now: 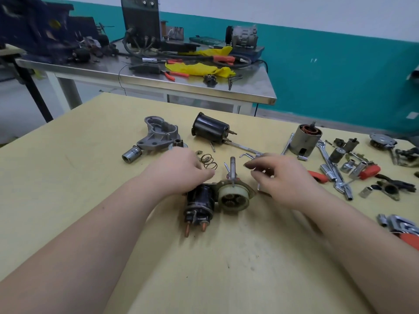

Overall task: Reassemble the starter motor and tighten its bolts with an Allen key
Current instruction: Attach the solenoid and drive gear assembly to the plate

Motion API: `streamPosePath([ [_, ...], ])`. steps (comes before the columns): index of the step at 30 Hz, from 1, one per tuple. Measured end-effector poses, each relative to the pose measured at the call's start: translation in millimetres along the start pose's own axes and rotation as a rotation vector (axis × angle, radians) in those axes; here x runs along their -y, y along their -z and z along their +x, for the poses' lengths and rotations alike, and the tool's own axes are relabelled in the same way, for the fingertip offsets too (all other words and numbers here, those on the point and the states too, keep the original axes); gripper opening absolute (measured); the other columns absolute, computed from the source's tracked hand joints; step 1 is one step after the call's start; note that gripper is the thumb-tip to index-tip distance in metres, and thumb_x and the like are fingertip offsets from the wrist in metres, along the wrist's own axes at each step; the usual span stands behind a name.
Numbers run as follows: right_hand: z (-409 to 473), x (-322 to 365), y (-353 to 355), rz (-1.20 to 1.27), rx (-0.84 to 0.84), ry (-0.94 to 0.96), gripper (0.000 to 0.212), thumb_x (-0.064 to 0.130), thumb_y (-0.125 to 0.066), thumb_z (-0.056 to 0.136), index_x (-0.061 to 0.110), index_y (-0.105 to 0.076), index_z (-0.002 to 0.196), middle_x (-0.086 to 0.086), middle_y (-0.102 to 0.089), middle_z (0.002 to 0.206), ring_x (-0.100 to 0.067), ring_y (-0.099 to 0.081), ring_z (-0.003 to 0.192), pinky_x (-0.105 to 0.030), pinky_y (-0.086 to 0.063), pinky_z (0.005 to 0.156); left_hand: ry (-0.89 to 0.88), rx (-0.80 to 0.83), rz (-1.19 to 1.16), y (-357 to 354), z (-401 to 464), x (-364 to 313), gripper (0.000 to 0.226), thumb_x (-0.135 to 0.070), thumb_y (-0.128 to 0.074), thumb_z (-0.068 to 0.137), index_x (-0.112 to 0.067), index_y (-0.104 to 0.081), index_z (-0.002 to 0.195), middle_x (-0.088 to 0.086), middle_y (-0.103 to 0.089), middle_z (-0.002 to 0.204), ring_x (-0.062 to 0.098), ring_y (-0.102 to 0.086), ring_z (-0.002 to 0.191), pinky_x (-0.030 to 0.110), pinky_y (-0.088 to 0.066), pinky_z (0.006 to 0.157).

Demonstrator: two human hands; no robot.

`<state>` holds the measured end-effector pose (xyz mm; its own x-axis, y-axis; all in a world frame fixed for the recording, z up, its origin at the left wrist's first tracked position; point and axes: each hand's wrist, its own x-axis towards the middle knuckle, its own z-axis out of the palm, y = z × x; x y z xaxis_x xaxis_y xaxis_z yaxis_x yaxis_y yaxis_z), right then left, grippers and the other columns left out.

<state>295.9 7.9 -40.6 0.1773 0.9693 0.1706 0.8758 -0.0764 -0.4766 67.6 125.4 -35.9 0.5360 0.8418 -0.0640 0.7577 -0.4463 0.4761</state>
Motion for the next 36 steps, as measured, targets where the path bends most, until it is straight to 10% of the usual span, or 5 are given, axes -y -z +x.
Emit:
streamPosePath([
  [8,40,48,20,0.15,-0.108,0.029,0.021,0.031,-0.072,0.097,0.034,-0.078,0.117,0.022,-0.072,0.1,0.011,-0.063,0.094,-0.009,-0.043,0.073,-0.001,-0.814,-0.201,18,12,32,0.03,-0.051,-0.067,0.097,-0.028,-0.07,0.079,-0.012,-0.065,0.075,0.014,-0.059,0.073,0.03,-0.039,0.06],
  [11,68,79,5,-0.062,0.132,0.116,0.045,0.037,-0.078,0.09,0.032,-0.069,0.134,0.013,-0.071,0.113,-0.008,-0.067,0.105,-0.022,-0.051,0.082,-0.019,-0.662,-0.238,12,25,42,0.024,-0.044,-0.076,0.092,-0.025,-0.074,0.107,-0.004,-0.07,0.107,0.02,-0.065,0.099,0.037,-0.051,0.083],
  [16,102,91,-28,-0.394,0.442,0.112,0.076,0.033,-0.086,0.085,0.028,-0.052,0.153,-0.001,-0.064,0.142,-0.025,-0.064,0.122,-0.039,-0.056,0.1,0.007,-0.31,-0.088,1,24,45,0.076,-0.057,-0.082,0.086,-0.026,-0.056,0.151,0.004,-0.059,0.145,0.028,-0.052,0.136,0.05,-0.046,0.115],
  [28,102,82,-40,-0.291,0.418,0.11,0.034,0.026,-0.085,0.079,0.029,-0.062,0.102,0.006,-0.068,0.094,-0.012,-0.066,0.08,-0.021,-0.045,0.055,-0.035,-0.2,0.021,0,24,41,0.07,-0.056,-0.086,0.084,-0.046,-0.051,0.145,0.005,-0.049,0.142,0.029,-0.044,0.138,0.046,-0.047,0.11],
  [36,88,72,-18,0.34,0.206,-0.008,0.021,0.01,-0.074,0.084,0.026,-0.073,0.097,0.003,-0.076,0.097,-0.018,-0.073,0.085,-0.033,-0.064,0.076,-0.112,-0.223,0.252,-5,26,38,0.035,-0.062,-0.076,0.092,-0.041,-0.075,0.12,0.001,-0.037,0.163,0.032,-0.027,0.149,0.053,-0.038,0.115],
])
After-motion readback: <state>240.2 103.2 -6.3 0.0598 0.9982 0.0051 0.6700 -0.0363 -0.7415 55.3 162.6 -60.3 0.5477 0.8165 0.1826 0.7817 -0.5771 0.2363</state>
